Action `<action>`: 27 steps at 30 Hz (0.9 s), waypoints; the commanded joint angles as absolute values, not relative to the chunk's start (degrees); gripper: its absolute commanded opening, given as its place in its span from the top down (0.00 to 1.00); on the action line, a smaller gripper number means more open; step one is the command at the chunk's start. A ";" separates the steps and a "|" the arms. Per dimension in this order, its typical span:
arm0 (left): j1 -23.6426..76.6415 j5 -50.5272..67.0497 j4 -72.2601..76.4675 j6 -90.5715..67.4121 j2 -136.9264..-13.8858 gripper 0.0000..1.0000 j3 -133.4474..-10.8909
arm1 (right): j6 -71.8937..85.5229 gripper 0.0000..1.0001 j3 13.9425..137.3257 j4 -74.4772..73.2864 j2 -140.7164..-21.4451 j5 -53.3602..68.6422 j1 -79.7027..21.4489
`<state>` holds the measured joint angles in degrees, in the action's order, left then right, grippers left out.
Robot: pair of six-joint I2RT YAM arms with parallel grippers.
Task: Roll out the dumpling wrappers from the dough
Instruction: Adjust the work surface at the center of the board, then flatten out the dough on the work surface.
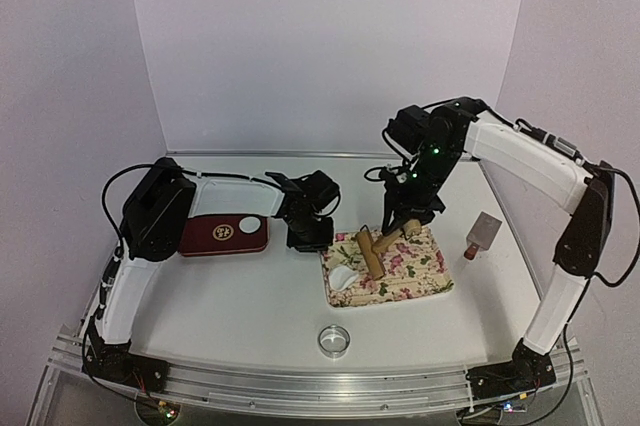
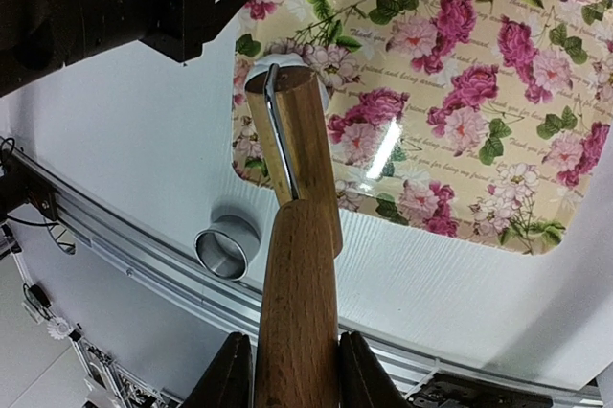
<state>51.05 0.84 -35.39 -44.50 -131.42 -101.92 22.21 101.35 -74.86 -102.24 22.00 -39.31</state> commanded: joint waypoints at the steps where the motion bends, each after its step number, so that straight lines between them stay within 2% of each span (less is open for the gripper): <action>1: 50.76 1.83 -33.21 -42.78 -126.96 0.73 -97.84 | 24.17 1.00 106.69 -72.08 -106.90 24.37 -39.56; 5: 50.54 4.66 -30.74 -44.16 -126.47 0.74 -95.70 | 23.85 1.00 110.36 -72.00 -110.47 23.17 -39.60; 16: 50.37 4.16 -31.34 -43.34 -129.30 0.95 -95.75 | 22.78 1.00 114.61 -72.25 -116.79 21.70 -39.57; 27: 50.36 4.29 -31.63 -42.45 -131.29 1.00 -98.38 | 20.74 1.00 115.10 -72.18 -118.88 23.86 -39.55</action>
